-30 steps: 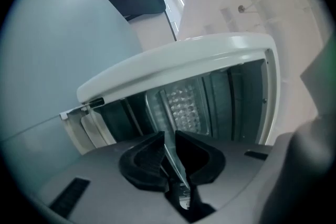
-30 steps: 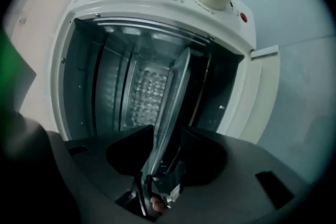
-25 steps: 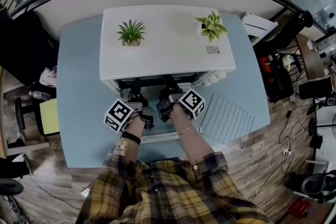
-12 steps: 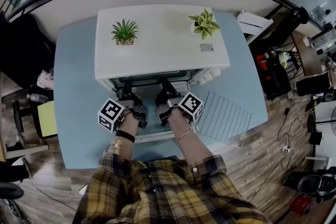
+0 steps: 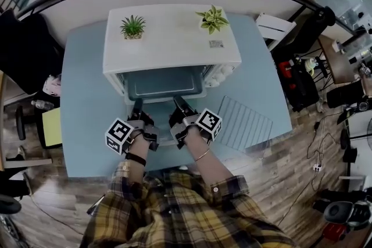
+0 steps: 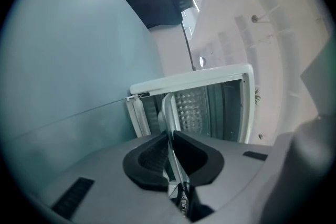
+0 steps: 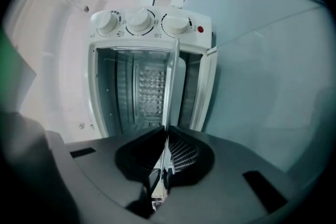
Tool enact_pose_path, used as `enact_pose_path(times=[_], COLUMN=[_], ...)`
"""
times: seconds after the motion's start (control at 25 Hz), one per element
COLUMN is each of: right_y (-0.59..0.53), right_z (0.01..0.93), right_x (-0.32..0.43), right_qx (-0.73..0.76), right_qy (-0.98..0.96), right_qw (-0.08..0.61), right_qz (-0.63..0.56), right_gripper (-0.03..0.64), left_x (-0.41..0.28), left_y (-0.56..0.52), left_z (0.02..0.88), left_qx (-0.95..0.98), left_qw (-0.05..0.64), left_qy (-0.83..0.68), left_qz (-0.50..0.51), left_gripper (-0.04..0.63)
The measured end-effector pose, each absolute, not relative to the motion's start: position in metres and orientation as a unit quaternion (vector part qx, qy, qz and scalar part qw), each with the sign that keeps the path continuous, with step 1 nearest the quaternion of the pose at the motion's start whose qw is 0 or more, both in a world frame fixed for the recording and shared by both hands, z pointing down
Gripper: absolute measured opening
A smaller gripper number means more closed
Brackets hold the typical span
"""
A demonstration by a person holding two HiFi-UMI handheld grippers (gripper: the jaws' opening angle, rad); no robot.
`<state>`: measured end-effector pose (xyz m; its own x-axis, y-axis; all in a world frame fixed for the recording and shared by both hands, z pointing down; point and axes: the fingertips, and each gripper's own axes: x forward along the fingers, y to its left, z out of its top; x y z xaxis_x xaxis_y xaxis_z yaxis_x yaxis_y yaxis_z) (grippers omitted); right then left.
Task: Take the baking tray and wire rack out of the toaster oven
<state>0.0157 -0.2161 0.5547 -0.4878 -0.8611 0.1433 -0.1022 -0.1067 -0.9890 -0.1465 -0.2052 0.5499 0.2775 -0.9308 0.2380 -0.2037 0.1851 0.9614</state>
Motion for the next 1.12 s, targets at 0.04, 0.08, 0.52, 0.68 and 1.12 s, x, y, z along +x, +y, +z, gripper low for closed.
enact_pose_path(times=[0.04,0.08,0.52,0.68,1.12], right_y=[-0.209,-0.201,-0.121,-0.105,-0.055], right_z=[0.554,0.553,0.530,0.519,0.497], right_x=[0.016,0.017,0.029,0.033,0.062], right_qx=[-0.401,-0.397,-0.389,-0.378,-0.368], right_qy=[0.596,0.598,0.668,0.690,0.716], right_qw=[0.302,0.299,0.253,0.248,0.262], right_qz=[-0.627,-0.628,-0.582,-0.564,-0.532], right_gripper=[0.028,0.028,0.030,0.032,0.034], left_x=[-0.146,-0.145,-0.131,-0.126,-0.096], left_y=[-0.197,-0.190,-0.102,-0.086,-0.039], left_z=[0.549,0.548,0.530,0.518,0.497], left_qx=[0.555,0.556,0.572,0.579,0.598], left_qw=[0.575,0.574,0.551,0.537,0.523], left_qy=[-0.511,-0.511,-0.514,-0.515,-0.497], left_qz=[-0.316,-0.317,-0.324,-0.335,-0.351], left_gripper=[0.031,0.031,0.029,0.028,0.028])
